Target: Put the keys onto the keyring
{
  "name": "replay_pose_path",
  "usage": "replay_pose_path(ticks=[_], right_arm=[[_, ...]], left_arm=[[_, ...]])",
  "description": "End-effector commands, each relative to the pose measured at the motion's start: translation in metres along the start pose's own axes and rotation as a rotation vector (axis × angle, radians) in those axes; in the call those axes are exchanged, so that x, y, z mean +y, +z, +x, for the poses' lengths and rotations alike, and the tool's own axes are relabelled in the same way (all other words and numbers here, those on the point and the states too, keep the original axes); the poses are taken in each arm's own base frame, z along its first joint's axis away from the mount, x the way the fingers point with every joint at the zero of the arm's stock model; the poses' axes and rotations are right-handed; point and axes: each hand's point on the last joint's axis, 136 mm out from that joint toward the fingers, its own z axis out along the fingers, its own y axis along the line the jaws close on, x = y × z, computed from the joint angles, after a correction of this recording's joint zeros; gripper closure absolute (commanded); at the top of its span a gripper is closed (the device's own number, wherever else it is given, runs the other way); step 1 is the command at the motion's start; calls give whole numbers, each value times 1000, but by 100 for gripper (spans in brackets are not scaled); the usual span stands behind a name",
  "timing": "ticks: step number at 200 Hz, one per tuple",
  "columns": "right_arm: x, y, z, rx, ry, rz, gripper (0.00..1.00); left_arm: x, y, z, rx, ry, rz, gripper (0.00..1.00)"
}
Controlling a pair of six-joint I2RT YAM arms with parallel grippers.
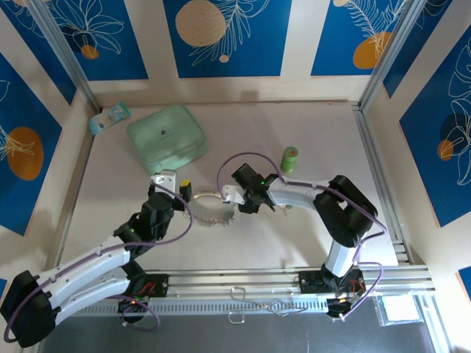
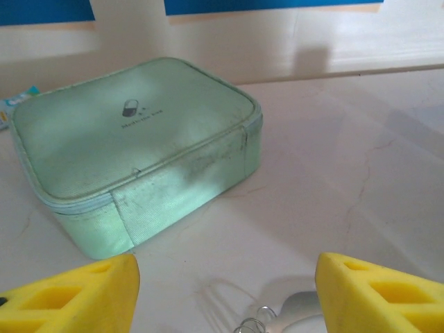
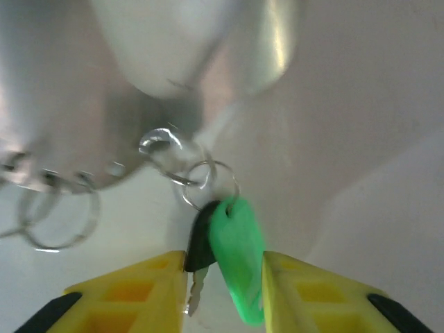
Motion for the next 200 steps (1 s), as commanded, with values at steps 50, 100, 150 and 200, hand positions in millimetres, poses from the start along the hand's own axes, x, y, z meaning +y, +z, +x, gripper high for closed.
replay_pose_path(ticks=[50, 100, 150, 200], right_arm=[[-20, -67, -25, -226, 436, -36, 62], [21, -102, 7, -267, 1114, -221, 63], [50, -81, 8, -209, 1252, -446, 68], [49, -60, -11, -229, 1225, -588, 70]], left_arm=[[-24, 13, -13, 17, -11, 83, 32], [-50, 29, 8, 91, -11, 169, 32], [-90, 46, 29, 202, -39, 310, 34], [-103, 42, 61, 367, -108, 358, 44]])
